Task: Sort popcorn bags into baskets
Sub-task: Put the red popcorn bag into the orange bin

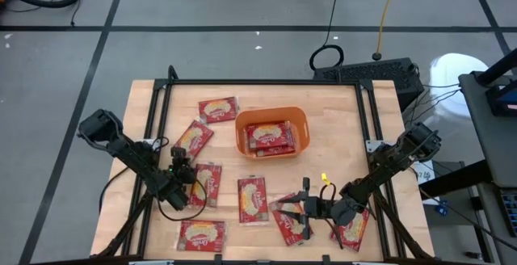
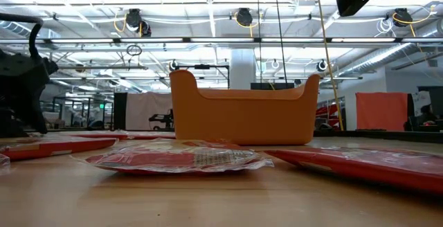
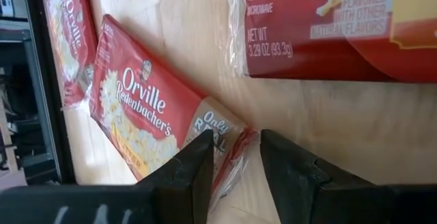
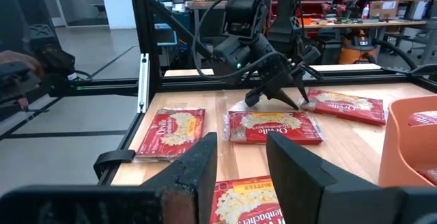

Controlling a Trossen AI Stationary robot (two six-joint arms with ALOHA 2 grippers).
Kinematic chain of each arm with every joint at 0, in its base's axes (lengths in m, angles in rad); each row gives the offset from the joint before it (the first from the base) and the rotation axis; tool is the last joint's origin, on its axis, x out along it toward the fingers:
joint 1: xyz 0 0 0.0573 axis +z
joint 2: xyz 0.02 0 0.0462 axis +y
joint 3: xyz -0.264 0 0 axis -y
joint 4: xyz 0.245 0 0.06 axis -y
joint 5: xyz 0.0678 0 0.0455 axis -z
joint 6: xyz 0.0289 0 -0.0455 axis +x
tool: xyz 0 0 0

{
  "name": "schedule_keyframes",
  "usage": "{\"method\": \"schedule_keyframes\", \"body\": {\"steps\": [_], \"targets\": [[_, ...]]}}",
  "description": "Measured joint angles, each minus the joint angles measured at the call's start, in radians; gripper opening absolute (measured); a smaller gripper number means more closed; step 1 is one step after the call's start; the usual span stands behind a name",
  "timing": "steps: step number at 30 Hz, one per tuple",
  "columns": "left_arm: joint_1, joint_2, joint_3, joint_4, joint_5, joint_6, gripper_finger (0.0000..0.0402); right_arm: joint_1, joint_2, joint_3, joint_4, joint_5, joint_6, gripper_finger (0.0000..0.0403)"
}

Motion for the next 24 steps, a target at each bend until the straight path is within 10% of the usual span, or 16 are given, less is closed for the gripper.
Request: {"method": "schedule_keyframes", "body": {"steps": [10,24], "targets": [[0.001,-0.003,-0.040,0.061,-0.004,0.008,0.0009,0.000,0.000,0.000,0.001,0.000,-0.003,0.0118],[0.026,-0.004,0.109,-0.086,-0.132,-0.088,0.0002,-0.092,0.176,0.277,-0.045,0.031,-0.159,0.0118]]}}
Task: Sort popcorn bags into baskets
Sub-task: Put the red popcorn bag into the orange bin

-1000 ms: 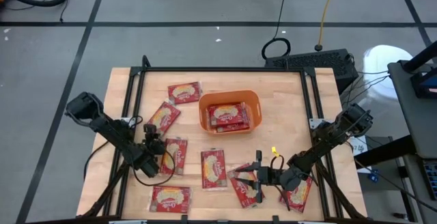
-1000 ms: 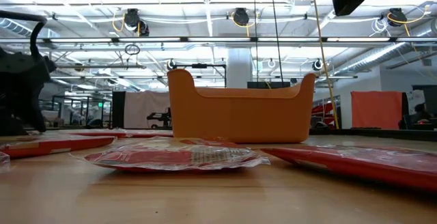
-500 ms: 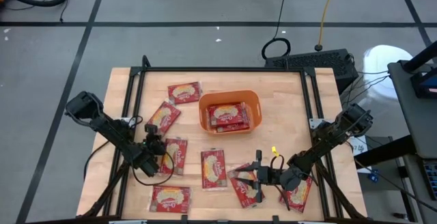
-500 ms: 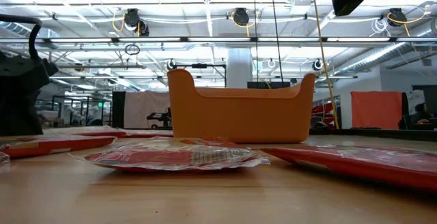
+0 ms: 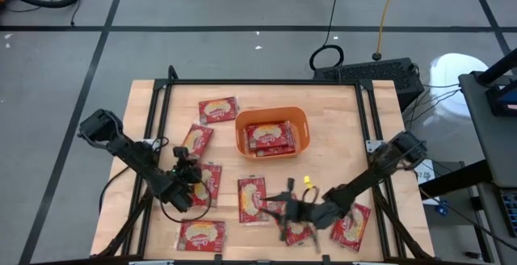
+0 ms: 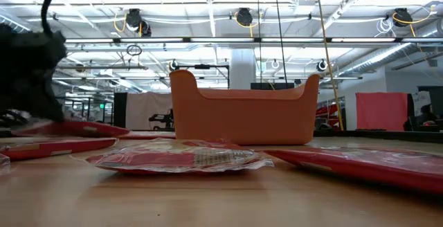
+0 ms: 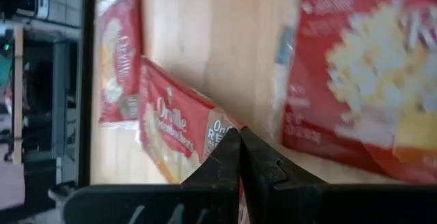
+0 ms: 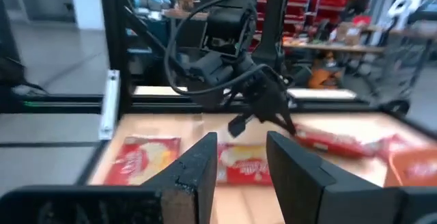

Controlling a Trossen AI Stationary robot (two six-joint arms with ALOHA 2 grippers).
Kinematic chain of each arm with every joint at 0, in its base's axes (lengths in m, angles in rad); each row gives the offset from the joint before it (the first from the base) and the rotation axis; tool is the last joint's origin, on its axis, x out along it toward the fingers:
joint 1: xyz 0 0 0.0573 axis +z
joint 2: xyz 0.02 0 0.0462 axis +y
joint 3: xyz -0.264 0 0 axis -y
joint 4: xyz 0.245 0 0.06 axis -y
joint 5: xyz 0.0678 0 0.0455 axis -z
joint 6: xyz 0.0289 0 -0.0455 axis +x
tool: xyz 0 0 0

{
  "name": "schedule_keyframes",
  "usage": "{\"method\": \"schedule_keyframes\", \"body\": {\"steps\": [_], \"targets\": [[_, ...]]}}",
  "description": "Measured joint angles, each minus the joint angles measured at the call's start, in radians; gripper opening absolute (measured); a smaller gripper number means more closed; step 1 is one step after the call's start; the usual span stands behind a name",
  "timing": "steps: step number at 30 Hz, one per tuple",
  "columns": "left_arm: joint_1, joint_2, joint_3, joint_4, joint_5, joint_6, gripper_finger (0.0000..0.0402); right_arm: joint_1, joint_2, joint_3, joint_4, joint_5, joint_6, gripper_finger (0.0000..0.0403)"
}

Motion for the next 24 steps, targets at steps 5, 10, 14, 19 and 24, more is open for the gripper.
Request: {"method": "schedule_keyframes", "body": {"steps": [5,10,14,19,24], "targets": [[0.011,0.000,0.070,-0.074,-0.005,-0.009,0.0002,-0.062,0.144,0.247,-0.278,0.014,-0.046,0.0118],[0.000,-0.001,0.135,-0.090,-0.008,0.021,0.0001,-0.129,0.260,0.441,-0.526,-0.035,-0.018,0.0118],[-0.026,-0.001,0.172,-0.090,-0.007,0.034,0.0001,-0.157,0.326,0.490,-0.538,-0.093,-0.058,0.0119],[-0.077,-0.001,0.218,-0.088,-0.006,0.051,0.0001,-0.174,0.370,0.494,-0.536,-0.091,-0.116,0.0130],[-0.124,-0.001,0.243,-0.065,-0.005,0.062,0.0001,-0.188,0.391,0.493,-0.481,-0.091,-0.172,0.0177]]}}
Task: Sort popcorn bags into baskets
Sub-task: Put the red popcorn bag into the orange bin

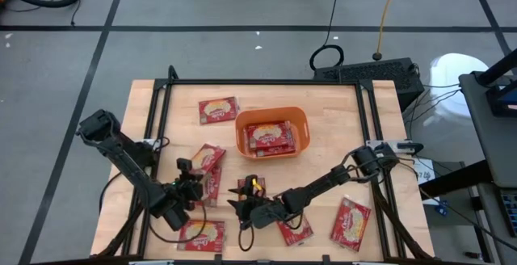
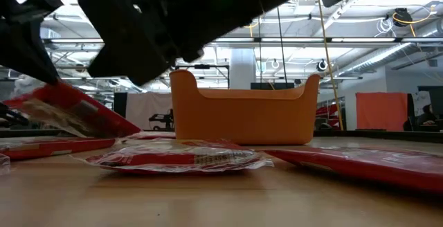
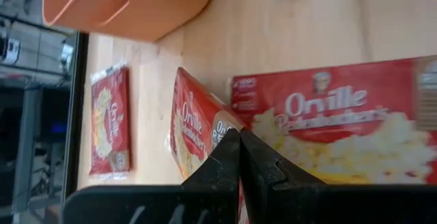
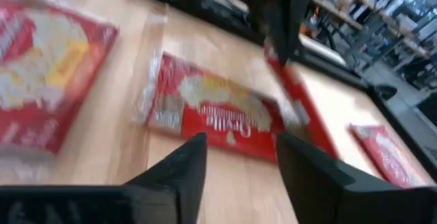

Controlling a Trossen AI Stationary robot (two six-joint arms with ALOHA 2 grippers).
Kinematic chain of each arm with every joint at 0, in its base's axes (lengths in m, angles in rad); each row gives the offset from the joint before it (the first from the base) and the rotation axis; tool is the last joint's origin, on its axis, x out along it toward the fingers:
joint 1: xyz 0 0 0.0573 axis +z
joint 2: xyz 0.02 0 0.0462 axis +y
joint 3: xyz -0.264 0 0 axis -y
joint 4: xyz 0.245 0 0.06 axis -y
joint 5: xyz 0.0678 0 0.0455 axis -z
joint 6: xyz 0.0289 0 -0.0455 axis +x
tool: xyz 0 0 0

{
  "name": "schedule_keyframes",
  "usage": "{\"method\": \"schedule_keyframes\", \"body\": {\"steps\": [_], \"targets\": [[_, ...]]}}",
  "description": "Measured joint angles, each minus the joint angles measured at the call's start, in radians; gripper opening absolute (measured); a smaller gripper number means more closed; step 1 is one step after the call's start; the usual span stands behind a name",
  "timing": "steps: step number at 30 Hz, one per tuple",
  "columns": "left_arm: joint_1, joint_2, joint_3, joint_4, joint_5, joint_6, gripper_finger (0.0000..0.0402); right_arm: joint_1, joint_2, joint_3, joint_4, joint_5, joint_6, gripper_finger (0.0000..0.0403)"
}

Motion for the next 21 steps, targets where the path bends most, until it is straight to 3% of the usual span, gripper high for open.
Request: {"method": "schedule_keyframes", "body": {"steps": [8,15,21], "targets": [[-0.041,0.000,0.000,0.181,0.006,0.099,0.0000,-0.072,0.003,0.000,0.038,-0.135,-0.073,0.0246],[-0.041,0.000,0.000,0.292,0.005,0.189,0.0000,-0.111,0.016,0.000,0.045,-0.262,-0.207,0.0239],[-0.041,0.000,0.000,0.378,0.006,0.250,0.0000,-0.139,0.024,0.000,0.040,-0.246,-0.247,0.0226]]}}
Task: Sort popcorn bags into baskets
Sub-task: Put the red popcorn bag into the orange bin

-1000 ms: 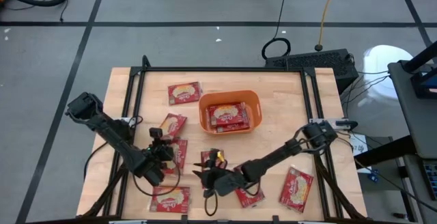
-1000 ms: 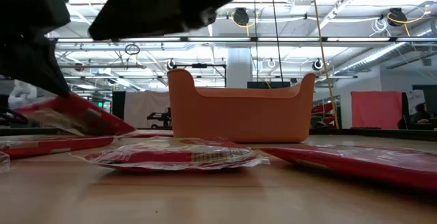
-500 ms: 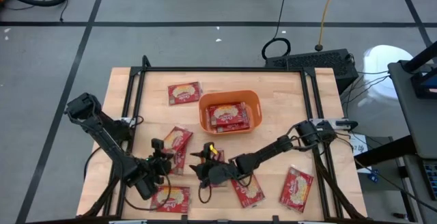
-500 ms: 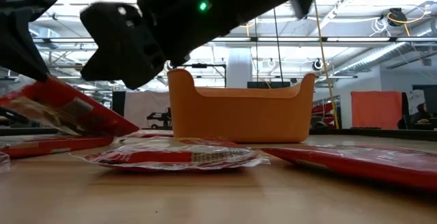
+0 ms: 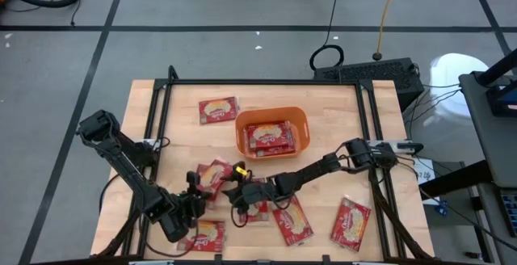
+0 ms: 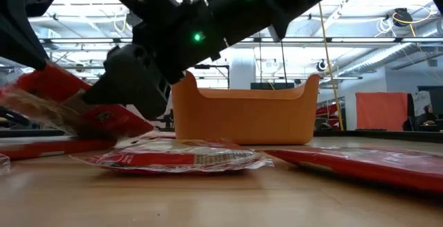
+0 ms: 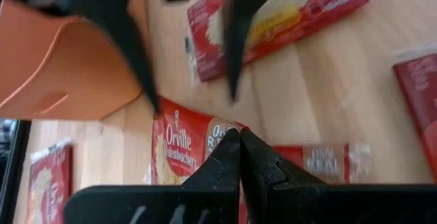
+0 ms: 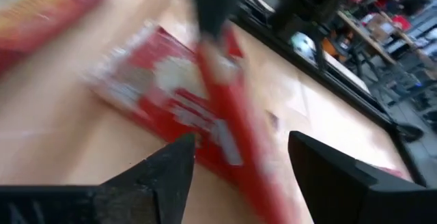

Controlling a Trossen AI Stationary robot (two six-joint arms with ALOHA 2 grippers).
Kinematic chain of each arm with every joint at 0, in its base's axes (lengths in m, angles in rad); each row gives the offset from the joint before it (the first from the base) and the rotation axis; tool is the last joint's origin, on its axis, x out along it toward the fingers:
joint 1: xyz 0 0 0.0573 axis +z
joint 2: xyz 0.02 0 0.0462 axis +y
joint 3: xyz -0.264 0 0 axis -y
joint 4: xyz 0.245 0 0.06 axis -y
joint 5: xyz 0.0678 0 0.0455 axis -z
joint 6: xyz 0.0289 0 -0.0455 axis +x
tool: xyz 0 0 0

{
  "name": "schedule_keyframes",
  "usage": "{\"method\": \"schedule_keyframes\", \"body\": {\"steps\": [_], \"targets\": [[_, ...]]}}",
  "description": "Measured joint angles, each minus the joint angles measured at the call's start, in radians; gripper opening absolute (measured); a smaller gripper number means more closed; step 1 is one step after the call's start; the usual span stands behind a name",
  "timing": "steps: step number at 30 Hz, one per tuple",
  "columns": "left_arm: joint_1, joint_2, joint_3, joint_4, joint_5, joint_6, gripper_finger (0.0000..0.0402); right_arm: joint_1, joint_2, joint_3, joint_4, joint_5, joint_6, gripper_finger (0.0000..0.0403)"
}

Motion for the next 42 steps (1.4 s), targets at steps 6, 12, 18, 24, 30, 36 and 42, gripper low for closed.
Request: {"method": "schedule_keyframes", "body": {"steps": [6,12,18,24,30,36,42], "targets": [[0.000,0.000,0.000,0.027,-0.010,0.027,0.0000,-0.014,0.000,0.000,-0.029,-0.017,-0.069,0.0203],[0.001,0.000,0.000,0.064,-0.036,0.044,0.0000,-0.014,0.019,-0.001,-0.048,-0.037,-0.078,0.0168],[0.001,0.000,0.000,0.123,-0.042,0.086,0.0000,-0.016,0.027,-0.001,-0.006,-0.012,-0.074,0.0133],[0.008,0.000,0.000,0.134,-0.054,0.083,0.0001,-0.015,0.027,-0.001,-0.005,-0.014,-0.072,0.0078],[0.010,0.000,0.000,0.144,-0.055,0.007,0.0038,-0.006,0.027,-0.001,-0.012,-0.011,-0.052,0.0037],[0.010,0.000,0.010,0.133,-0.055,-0.126,0.0129,0.013,0.024,-0.001,-0.014,0.003,-0.052,0.0036],[-0.015,-0.048,0.074,0.036,-0.067,-0.207,0.0180,0.061,-0.002,-0.003,-0.042,0.165,-0.070,0.0035]]}}
